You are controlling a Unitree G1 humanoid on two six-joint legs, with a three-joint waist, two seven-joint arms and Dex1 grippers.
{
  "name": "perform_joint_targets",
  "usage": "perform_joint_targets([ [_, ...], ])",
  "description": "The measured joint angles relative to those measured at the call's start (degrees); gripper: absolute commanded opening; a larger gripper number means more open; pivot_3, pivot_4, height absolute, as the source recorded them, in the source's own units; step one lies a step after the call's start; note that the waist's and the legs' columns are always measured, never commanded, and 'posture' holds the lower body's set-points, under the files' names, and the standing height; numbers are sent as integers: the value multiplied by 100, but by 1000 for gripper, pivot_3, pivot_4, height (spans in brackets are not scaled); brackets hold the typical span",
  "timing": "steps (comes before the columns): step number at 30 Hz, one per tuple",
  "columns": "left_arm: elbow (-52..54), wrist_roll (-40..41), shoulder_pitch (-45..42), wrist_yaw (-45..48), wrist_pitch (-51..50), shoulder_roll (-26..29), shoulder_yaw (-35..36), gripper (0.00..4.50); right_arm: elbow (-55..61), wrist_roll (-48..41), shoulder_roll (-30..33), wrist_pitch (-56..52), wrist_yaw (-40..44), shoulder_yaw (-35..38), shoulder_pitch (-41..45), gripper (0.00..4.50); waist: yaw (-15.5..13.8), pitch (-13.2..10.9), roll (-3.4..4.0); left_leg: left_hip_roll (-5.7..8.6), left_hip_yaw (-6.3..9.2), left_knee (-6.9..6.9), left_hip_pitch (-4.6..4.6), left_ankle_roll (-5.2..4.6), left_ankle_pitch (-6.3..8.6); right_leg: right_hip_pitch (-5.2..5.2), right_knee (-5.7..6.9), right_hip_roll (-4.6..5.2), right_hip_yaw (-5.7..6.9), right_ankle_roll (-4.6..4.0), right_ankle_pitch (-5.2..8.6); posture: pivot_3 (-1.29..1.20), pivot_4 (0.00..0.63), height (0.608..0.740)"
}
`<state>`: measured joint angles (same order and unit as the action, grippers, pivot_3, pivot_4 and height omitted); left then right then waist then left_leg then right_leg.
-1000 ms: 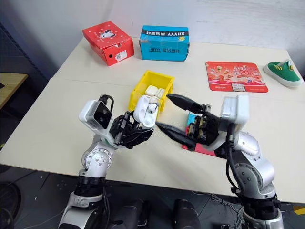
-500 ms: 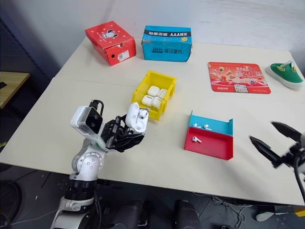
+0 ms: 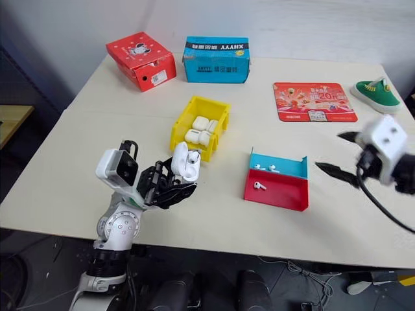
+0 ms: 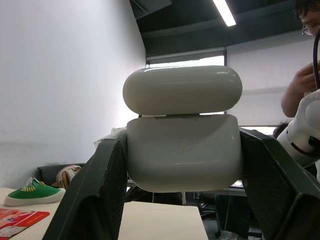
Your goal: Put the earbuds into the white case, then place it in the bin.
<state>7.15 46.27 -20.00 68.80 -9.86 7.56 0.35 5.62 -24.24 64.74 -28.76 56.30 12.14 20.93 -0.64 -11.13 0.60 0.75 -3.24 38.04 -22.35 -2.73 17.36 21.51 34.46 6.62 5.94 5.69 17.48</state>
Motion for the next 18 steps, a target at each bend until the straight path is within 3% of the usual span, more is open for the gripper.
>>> perform_joint_targets([
  [4, -19, -8, -40, -41, 7, 43, 52, 2805, -432, 428, -509, -1268, 158, -1720, 1916, 3593, -2, 0, 4, 1, 1, 9, -11, -2, 0, 5, -3, 1, 2, -1, -1, 0, 150, 740],
  [9, -27, 25, -62, -43, -39, 218, 141, 2805, -1116, 1013, -1012, -1724, 358, -2797, 2822, 1809, -77, 0, 3, 6, 16, 7, -32, -6, 5, 7, -16, 1, 20, -2, -1, 0, 150, 740],
  [18, 4, 61, -20, -103, -107, 363, 204, 2805, -1973, 1679, -1358, -1417, 841, -3415, 3178, 1809, -67, 0, 3, 17, 24, 15, -54, -14, 6, 9, -8, -4, 45, 5, -5, 0, 150, 740],
])
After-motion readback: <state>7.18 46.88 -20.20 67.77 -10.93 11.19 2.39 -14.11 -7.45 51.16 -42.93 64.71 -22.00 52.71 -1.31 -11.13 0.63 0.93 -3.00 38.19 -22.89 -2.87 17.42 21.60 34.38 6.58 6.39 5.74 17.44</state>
